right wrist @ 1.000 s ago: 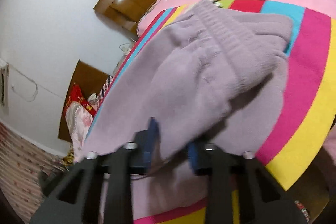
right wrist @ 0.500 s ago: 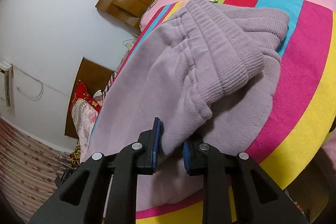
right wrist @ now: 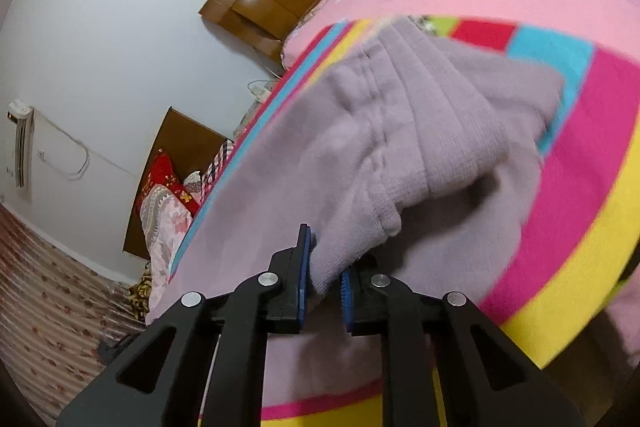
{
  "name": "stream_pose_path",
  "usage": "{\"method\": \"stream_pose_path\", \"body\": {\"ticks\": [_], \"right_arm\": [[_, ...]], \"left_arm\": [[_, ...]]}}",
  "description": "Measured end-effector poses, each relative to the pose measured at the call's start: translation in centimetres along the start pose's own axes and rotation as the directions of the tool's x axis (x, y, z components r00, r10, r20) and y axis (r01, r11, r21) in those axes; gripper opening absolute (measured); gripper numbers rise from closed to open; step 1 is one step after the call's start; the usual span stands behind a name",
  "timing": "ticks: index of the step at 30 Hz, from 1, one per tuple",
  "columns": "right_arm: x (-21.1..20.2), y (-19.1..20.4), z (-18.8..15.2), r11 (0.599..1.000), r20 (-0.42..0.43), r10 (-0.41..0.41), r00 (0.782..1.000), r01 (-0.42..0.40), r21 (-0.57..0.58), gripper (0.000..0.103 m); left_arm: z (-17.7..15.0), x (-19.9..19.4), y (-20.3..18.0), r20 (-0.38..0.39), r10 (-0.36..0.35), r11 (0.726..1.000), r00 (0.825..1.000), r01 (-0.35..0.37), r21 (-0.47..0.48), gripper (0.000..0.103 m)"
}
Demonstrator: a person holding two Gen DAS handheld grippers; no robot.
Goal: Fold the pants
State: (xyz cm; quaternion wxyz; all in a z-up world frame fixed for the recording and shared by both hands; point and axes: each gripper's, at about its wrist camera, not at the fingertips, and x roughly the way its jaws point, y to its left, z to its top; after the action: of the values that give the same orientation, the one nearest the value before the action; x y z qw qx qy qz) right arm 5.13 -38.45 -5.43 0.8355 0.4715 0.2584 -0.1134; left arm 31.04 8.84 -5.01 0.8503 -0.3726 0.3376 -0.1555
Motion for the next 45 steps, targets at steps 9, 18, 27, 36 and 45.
{"method": "stream_pose_path", "body": {"ticks": [9, 18, 27, 36, 45], "right_arm": [[-2.5, 11.8, 14.2, 0.939, -0.025, 0.193, 0.981, -0.192, -0.285, 0.015], [-1.1, -3.6, 6.3, 0.982, -0.191, 0.011, 0.982, -0.046, -0.181, 0.013], [-3.2, -2.1, 5.5, 0.96, -0.127, 0.008, 0.992, -0.043, -0.277, 0.013], [-1.2, -6.9, 4.4, 0.984, -0.178, 0.011, 0.984, -0.043, -0.174, 0.007], [-1.6, -7.0, 4.3, 0.989, -0.182, 0.068, 0.981, -0.09, -0.114, 0.034]], "left_arm": [[3.7, -7.7, -9.4, 0.098, -0.096, 0.973, 0.991, 0.073, 0.221, 0.002], [-9.2, -6.1, -0.9, -0.183, 0.181, 0.948, 0.966, -0.122, 0.293, 0.002], [-9.5, -8.0, -3.0, -0.099, 0.227, 0.91, 0.969, -0.174, 0.377, 0.002], [-10.8, -6.1, -0.8, -0.131, 0.3, 0.894, 0.945, -0.231, 0.384, 0.003], [-10.8, -6.3, -0.5, -0.133, 0.291, 0.91, 0.947, -0.231, 0.344, 0.007]]}}
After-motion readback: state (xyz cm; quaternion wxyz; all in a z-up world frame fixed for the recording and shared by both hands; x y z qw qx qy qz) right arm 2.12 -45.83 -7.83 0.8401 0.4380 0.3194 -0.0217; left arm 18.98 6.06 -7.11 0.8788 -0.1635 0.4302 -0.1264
